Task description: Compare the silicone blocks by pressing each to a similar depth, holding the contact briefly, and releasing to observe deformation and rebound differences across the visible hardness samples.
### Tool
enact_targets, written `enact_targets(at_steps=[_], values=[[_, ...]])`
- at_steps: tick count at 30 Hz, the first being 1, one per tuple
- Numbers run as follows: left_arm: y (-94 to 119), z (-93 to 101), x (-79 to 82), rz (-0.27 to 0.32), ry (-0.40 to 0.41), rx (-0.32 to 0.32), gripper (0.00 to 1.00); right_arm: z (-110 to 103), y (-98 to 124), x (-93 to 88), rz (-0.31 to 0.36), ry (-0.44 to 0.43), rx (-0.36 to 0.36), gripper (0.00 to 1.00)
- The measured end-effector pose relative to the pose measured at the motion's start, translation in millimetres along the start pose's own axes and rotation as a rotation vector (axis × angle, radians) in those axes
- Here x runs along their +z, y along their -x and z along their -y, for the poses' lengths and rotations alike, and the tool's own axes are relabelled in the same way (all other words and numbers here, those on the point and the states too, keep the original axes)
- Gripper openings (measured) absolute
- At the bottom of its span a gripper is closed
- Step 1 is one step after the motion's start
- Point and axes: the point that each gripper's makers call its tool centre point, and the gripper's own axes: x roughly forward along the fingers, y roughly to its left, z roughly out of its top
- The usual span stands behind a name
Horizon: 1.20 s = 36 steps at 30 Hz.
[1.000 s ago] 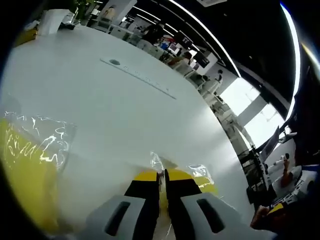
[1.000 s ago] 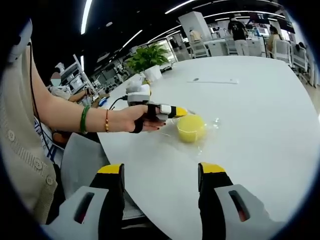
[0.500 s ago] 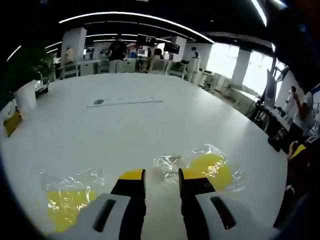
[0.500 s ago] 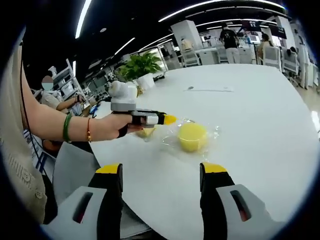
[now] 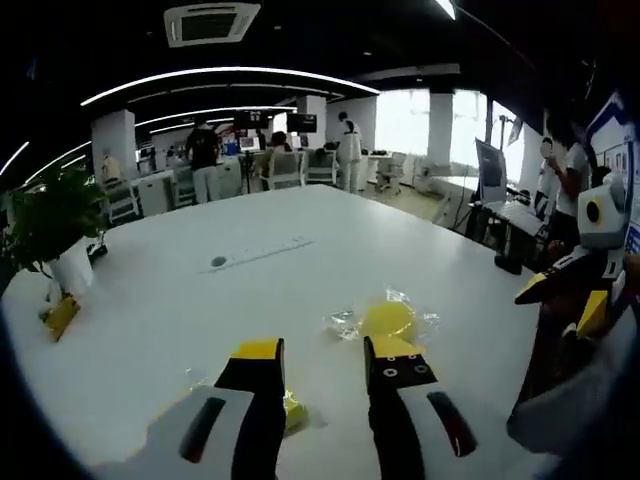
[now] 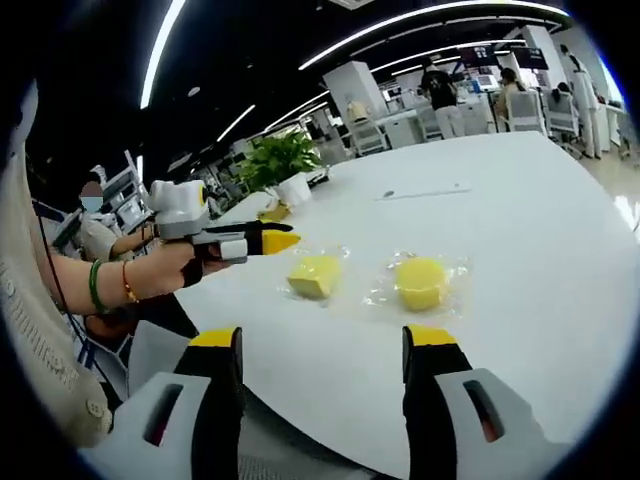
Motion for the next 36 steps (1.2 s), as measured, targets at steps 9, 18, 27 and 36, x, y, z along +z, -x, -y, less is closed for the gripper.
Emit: enact_targets(at_steps=[9,18,27,36], values=[[111,-42.4,-8.7,0.075,0.119,0.009,0.49,-34,2,1.3,0.046,0.049,-0.030,0.68],[182,-57.0,-27.5,0.224,0.248,-0.005,0.71,-64,16,21.7,0.194,0.126,0.058,0.83],[198,-62.8,-48.5,0.160,0.218,0.043,0.76,-43,23,2.5,0.166,0.103,0.003,0.89],[200,-59.4,-45.7,0.194,0.198,0.040,0.77,-10,50,1.2,0.202,0.028,-0.083,0.88]])
